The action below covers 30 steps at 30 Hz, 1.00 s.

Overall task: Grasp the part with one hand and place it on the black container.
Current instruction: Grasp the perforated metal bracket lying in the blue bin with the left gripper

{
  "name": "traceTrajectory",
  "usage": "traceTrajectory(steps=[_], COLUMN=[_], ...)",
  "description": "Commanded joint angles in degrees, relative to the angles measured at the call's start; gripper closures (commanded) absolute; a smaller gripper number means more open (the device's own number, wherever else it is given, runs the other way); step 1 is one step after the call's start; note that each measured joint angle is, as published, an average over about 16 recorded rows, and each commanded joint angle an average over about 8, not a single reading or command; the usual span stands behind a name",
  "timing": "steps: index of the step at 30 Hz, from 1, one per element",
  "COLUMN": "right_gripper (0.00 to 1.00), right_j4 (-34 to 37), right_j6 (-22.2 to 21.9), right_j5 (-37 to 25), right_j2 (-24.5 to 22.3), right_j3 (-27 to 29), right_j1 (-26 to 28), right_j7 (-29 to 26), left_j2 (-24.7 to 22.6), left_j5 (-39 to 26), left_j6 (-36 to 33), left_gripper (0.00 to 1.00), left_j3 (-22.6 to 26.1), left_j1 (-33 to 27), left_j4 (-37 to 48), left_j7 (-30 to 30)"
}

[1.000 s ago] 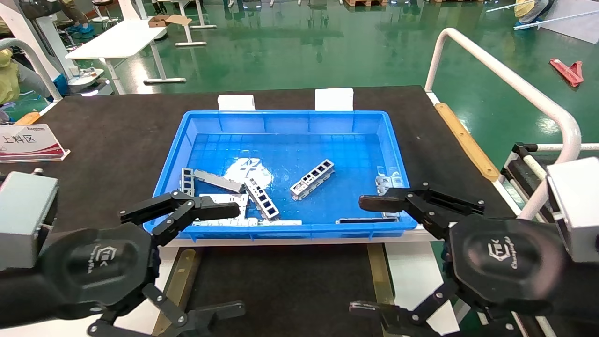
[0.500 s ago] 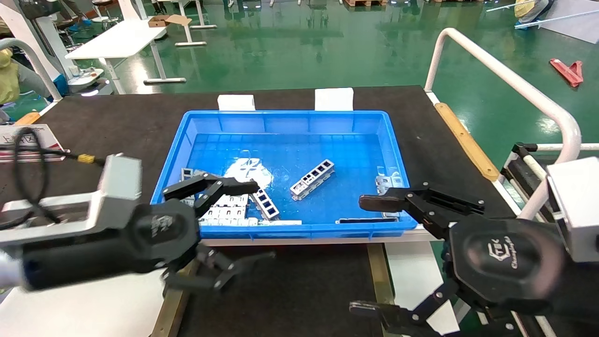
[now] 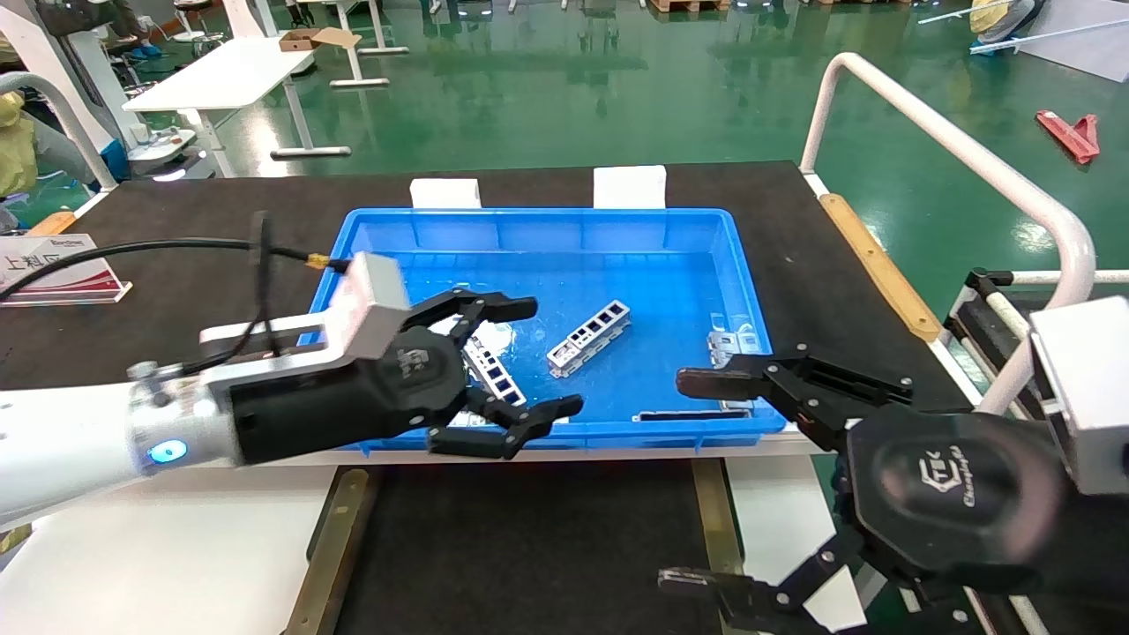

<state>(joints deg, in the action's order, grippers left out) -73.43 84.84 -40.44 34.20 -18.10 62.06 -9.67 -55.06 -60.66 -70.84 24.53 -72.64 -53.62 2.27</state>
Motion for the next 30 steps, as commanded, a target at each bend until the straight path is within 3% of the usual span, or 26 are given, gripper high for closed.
traceTrajectory(steps=[1, 21, 30], right_gripper=[0.0, 0.0, 0.0], right_j4=[0.0, 0.0, 0.0], right_j6=[0.0, -0.02, -0.03], right_j5=[0.0, 0.03, 0.04], right_j2=[0.0, -0.02, -0.03], right_j3=[0.0, -0.05, -0.07], right_j1=[0.0, 0.01, 0.02], right_j7=[0.0, 0.02, 0.03], left_j2=[-1.6, -18.32, -22.62], left_j5=[-1.15, -7.14, -8.08], left_j6=[0.88, 9.99, 14.57], left_gripper=[0.0, 0.0, 0.0], left_j3=[0.53, 3.2, 4.36], left_j1=[-1.01, -13.59, -16.51], left_j4=[2.31, 33.21, 42.35], left_j7=[-1.04, -14.2, -19.49])
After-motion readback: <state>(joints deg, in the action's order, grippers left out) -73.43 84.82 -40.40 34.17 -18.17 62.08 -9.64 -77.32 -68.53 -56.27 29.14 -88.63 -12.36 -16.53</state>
